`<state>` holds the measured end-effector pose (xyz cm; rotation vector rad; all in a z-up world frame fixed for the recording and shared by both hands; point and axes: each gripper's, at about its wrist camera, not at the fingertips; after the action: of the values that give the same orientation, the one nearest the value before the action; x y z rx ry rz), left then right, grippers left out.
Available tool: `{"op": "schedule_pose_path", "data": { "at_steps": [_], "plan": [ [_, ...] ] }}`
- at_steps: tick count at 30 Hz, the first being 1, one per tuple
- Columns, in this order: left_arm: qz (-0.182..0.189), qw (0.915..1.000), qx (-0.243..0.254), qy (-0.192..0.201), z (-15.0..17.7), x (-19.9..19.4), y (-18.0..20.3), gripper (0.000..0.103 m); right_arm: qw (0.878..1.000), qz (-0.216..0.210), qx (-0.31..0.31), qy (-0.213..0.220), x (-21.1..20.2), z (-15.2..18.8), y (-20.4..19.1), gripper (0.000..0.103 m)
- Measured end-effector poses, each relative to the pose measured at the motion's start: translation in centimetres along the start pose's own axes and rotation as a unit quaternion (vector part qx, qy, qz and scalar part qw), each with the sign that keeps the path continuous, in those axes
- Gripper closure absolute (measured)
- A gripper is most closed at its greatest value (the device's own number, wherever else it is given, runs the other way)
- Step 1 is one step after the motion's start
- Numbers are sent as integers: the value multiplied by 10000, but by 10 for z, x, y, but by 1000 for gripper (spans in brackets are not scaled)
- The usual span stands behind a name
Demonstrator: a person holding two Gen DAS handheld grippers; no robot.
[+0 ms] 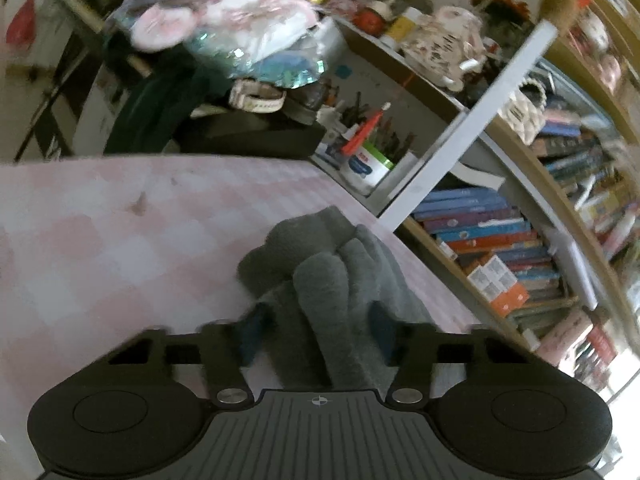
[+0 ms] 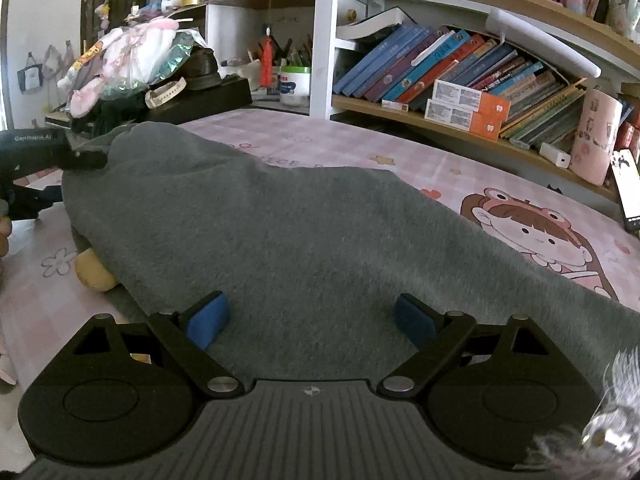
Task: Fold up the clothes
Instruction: 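Grasp the folded grey sweatshirt bundle with the left gripper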
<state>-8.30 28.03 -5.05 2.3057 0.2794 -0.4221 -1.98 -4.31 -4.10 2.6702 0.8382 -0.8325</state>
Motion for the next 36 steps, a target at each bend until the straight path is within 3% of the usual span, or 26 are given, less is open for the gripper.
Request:
{"op": "schedule_pose_path", "data": {
  "at_steps": [4,6,10,16,18,20,26,31,33,36],
  "plan": [
    [490,9973,-550,-16,2,1,-11,90,10000,27,7,-19,0,0,0,9],
    [773,9963,-341,159,4,-5,-4,90,10000,33,17,-28,1,0,0,9],
    [1243,9902,524,355,8,-16,21,88,10000,28,49,-40,1,0,1,8],
    [631,9980,84,-58,4,-5,2,77,10000,34,44,-37,1,0,1,8],
    [614,9981,-77,-69,4,-4,-2,59,10000,36,46,-39,1,0,0,8],
    [674,9977,-79,-46,4,-3,1,50,10000,39,42,-41,1,0,0,8],
    [371,9993,13,-100,2,3,11,48,10000,26,57,-58,2,-1,2,7],
    [170,9995,-259,-2,3,6,13,57,10000,19,71,-67,2,-1,2,7],
    [126,9991,-403,-86,4,10,12,77,10000,27,57,-66,2,-1,2,7],
    [288,9993,-255,-1,4,4,18,88,10000,57,24,-64,2,-1,1,6]
  ]
}}
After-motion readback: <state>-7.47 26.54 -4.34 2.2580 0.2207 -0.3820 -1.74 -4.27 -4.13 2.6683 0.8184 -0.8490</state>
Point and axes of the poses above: each gripper's, at about its wrist camera, not at the fingertips, and x roughly the way its jaws point, y to its right, z to its underside, and after that the axes turned 2 degrees about -y, right-handed
